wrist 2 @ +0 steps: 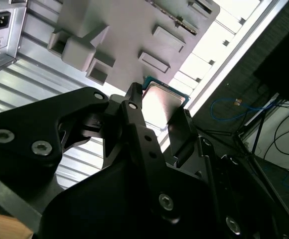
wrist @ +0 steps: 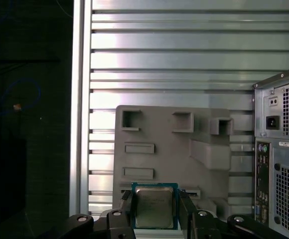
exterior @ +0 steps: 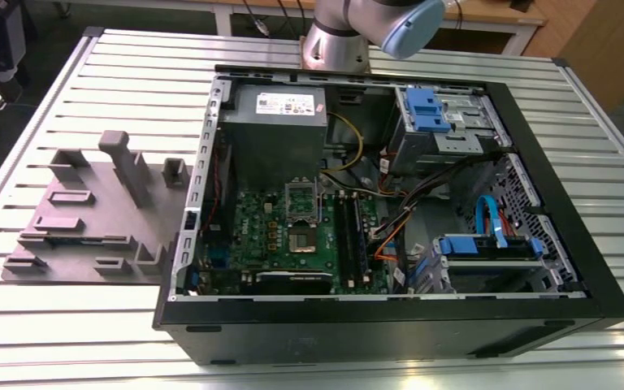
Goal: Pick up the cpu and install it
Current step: 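Pick up the cpu and move it towards the insertion slot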
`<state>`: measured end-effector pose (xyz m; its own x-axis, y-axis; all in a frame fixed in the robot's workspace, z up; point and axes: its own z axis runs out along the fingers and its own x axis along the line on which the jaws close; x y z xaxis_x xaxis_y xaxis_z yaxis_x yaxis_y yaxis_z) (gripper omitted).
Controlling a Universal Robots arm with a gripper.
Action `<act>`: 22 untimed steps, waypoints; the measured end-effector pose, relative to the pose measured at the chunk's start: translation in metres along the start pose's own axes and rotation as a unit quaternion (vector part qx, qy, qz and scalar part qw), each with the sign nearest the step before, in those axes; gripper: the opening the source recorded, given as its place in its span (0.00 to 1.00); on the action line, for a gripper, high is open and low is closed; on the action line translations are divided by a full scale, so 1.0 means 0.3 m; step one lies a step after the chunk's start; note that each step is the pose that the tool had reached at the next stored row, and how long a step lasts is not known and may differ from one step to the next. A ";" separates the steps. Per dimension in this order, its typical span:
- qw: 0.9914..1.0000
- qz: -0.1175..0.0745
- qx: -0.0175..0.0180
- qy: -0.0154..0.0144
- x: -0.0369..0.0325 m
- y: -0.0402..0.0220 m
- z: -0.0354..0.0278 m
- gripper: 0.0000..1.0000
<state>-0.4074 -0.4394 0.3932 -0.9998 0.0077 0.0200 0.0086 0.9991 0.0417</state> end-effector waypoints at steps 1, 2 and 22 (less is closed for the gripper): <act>1.000 0.000 0.000 0.000 -0.001 0.000 0.000 0.45; 1.000 0.000 0.000 0.000 -0.003 0.000 0.000 0.45; 1.000 0.000 0.000 0.000 -0.044 0.000 -0.001 0.45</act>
<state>-0.3941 -0.4394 0.3933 -0.9998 0.0077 0.0201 0.0086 0.9991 0.0416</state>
